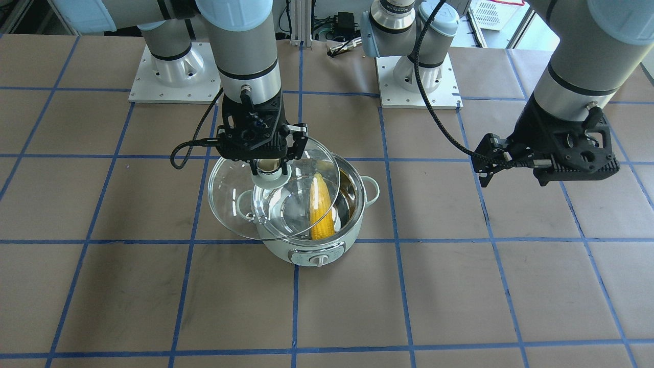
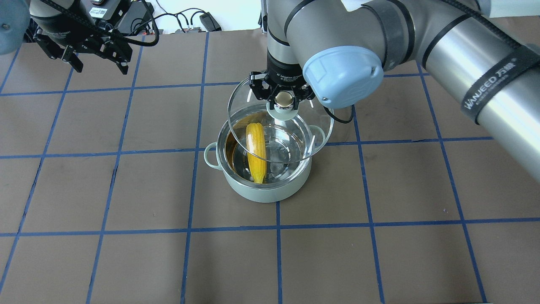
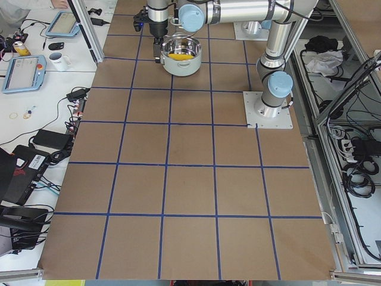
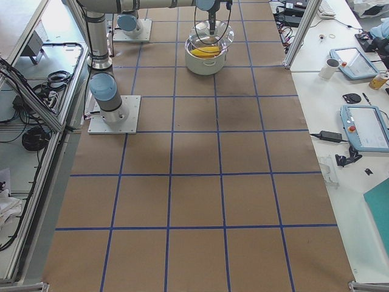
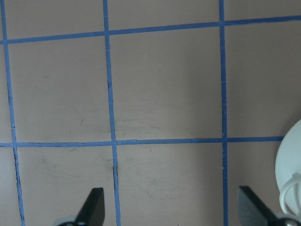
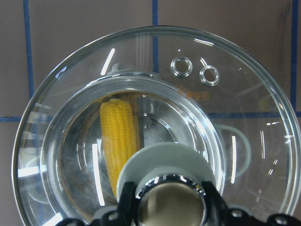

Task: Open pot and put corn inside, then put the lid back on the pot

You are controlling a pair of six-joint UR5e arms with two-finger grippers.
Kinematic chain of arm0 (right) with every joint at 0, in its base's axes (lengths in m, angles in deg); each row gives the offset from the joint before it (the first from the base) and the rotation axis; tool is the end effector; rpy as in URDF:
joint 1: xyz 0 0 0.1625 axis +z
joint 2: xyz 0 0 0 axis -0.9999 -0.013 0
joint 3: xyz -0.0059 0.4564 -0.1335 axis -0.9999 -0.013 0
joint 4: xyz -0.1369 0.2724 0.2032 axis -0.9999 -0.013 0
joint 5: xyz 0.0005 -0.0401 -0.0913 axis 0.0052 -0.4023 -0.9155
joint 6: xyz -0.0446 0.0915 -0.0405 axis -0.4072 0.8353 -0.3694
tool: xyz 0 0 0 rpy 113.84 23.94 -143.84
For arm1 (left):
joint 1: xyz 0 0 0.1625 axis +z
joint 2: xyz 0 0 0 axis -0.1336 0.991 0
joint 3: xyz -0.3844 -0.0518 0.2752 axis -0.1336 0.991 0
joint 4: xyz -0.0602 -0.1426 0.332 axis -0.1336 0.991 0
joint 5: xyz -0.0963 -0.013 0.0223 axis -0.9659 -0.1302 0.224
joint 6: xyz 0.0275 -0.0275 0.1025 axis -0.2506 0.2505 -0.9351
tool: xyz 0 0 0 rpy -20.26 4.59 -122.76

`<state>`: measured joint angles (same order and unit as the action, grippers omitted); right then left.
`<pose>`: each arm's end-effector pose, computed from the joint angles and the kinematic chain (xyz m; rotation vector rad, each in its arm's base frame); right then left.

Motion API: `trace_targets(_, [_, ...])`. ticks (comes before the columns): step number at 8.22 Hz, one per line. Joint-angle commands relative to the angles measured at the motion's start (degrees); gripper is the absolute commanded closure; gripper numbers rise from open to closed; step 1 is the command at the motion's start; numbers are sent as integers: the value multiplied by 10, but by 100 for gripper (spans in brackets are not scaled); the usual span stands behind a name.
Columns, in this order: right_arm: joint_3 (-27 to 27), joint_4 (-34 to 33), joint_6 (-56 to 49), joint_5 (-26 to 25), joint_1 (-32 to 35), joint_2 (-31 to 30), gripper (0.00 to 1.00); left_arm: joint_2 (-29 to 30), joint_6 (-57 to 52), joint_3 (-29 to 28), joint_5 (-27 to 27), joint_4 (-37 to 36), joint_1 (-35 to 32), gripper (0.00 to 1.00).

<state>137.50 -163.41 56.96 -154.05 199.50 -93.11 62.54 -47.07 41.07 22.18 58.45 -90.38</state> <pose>0.3222 -0.4738 0.4792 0.0219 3.0646 -0.1079 -0.0558 -0.5267 0.5320 0.0468 3.0264 -0.1085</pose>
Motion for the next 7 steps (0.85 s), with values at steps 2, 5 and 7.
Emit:
trace_targets(2, [1,-15,44,20,17,25,100,0,0,0,0,0,0,0])
trace_targets(5, [1,-16,65,45,18,48,100,0,0,1,0,0,0,0])
trace_targets(7, [1,-13,66,44,19,49,100,0,0,2,-1,0,-1,0])
